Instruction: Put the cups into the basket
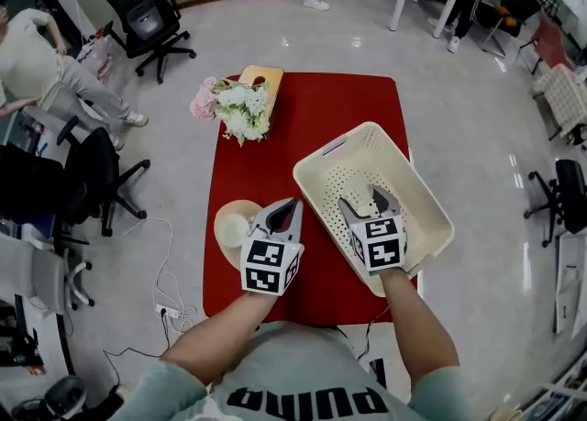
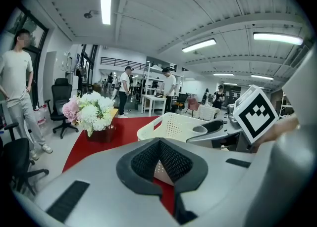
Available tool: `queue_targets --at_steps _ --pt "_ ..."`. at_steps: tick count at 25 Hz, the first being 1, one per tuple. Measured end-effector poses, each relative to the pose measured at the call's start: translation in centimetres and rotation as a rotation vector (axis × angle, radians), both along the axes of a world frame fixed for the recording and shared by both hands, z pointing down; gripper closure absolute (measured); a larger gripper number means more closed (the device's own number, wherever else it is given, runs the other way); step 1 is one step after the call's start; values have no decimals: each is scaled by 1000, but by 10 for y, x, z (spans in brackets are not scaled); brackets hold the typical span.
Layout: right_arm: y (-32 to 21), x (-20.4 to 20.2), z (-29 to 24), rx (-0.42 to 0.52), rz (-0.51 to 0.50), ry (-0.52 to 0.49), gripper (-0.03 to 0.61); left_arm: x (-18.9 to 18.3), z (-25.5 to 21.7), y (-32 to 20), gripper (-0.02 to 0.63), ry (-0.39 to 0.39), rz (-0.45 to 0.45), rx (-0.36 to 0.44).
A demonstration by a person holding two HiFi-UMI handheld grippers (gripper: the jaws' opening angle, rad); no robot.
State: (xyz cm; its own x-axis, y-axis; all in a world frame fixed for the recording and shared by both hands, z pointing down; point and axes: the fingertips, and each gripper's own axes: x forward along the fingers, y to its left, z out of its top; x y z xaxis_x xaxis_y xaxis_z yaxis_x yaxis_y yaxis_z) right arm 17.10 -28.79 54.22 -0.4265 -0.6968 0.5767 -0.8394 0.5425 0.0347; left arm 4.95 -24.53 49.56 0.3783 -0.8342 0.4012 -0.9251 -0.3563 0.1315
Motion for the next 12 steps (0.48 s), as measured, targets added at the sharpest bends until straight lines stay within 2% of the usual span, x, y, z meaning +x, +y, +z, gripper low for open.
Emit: queue_targets --at_steps 12 --pt "-19 0 53 -84 36 62 279 5 35 9 611 12 -5 -81"
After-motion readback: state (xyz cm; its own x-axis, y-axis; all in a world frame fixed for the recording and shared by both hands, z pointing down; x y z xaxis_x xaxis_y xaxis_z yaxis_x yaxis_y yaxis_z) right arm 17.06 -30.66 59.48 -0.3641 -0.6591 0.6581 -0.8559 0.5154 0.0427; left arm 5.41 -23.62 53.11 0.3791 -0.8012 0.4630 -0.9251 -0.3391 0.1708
